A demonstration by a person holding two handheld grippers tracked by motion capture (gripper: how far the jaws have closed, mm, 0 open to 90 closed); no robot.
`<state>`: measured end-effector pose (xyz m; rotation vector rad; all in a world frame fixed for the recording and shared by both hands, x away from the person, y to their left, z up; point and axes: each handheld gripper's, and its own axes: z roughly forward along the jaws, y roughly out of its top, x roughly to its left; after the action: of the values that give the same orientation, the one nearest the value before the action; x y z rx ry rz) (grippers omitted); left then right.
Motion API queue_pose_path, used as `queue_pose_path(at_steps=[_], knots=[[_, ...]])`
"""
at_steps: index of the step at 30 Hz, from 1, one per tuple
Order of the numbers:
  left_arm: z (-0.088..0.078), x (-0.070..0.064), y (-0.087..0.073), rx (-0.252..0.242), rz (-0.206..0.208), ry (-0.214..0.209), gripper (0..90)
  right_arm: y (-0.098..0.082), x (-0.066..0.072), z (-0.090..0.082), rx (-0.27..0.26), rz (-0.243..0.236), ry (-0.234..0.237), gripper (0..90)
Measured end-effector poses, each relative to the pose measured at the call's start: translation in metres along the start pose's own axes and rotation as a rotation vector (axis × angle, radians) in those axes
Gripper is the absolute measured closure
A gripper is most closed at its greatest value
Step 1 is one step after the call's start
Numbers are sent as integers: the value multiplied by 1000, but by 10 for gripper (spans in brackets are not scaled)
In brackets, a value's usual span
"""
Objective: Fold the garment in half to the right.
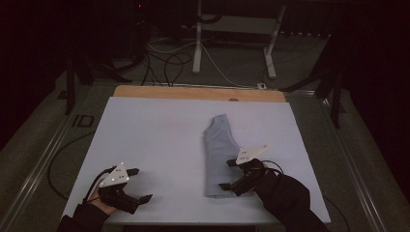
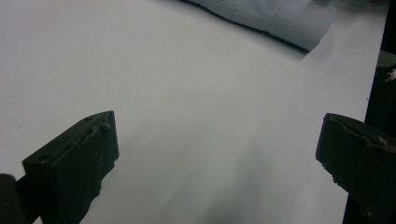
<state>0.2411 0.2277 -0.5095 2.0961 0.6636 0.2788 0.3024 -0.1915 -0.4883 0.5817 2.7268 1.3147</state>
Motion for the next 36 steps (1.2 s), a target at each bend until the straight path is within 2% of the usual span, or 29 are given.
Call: queue_pose_path(at_steps=[7, 14, 18, 22, 28, 36], knots=[[0, 1, -1, 6, -4, 0, 6, 3, -7, -6, -33, 14, -35, 86], [-1, 1, -2, 7, -7, 0, 6, -1, -14, -16, -70, 29, -105, 87], [-2, 2, -2, 2, -7, 4, 6, -10, -16, -22, -73, 40, -147, 87], [-2, 1, -2, 5, -3, 3, 6, -23, -18, -27, -74, 51, -168, 88], [-1, 2, -3, 12, -5, 4, 6, -42, -22, -35, -85, 92, -197, 88], [-2, 3, -4, 10, -6, 2, 6, -61, -22, -40, -60, 117, -228, 89]])
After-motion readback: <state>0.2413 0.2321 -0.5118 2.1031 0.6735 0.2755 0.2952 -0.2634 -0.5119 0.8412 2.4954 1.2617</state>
